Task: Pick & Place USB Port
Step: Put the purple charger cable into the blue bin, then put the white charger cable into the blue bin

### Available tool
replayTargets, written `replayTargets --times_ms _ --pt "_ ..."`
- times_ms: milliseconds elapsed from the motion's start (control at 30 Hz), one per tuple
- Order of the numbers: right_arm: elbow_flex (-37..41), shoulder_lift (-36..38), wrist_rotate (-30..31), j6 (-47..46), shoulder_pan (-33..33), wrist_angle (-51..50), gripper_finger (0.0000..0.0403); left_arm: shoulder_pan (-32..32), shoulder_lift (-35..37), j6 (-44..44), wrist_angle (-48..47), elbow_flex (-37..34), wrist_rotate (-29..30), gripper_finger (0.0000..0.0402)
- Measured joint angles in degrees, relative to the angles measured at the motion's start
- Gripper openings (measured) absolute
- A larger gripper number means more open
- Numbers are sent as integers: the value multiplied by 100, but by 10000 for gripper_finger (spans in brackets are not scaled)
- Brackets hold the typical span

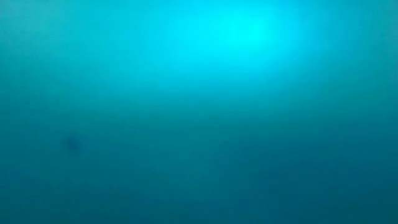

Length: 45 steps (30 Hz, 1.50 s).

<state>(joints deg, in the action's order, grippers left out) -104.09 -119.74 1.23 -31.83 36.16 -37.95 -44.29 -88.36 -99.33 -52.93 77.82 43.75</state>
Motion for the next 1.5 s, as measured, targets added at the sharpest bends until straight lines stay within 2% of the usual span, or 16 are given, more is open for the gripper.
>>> replayTargets --times_ms 200,367,533,667,733,800,867,933,1033,1133,1200,1333,1500 --pt "2 24 33 6 -4 43 141 0 0 -41 -27 0 -2 152" --pt "2 92 20 -49 -47 182 184 1 4 -237 -289 0 -5 152" --pt "2 551 50 -258 -209 433 194 67 285 -1138 -1857 2 -476 152" --pt "2 1140 238 -333 -402 636 189 217 584 -1723 -3537 2 -1472 152" --pt "2 1469 495 -344 -489 672 186 297 776 -1627 -3751 -53 -1787 152" --pt "0 1774 796 -332 -604 628 185 421 1111 -1101 -3586 -276 -1738 152" --pt "0 2027 1085 -334 -728 539 185 552 1332 -1017 -3563 -489 -1816 152" --pt "0 2249 1374 -339 -859 402 185 733 1487 -904 -3593 -783 -2199 152" --pt "0 2513 1685 -395 -1068 167 185 986 1738 -703 -3354 -1363 -3094 152" --pt "0 2641 1700 -472 -1300 -21 185 1132 1920 -300 -2216 -2169 -4075 152" --pt "2 2658 1701 -497 -1439 -178 185 1110 1949 -82 -1092 -2683 -4462 152" --pt "2 2651 1714 -496 -1663 -219 185 1003 1813 15 450 -3488 -4487 152" --pt "2 2552 1692 -485 -1892 -213 185 1022 1596 196 731 -3672 -4520 171"
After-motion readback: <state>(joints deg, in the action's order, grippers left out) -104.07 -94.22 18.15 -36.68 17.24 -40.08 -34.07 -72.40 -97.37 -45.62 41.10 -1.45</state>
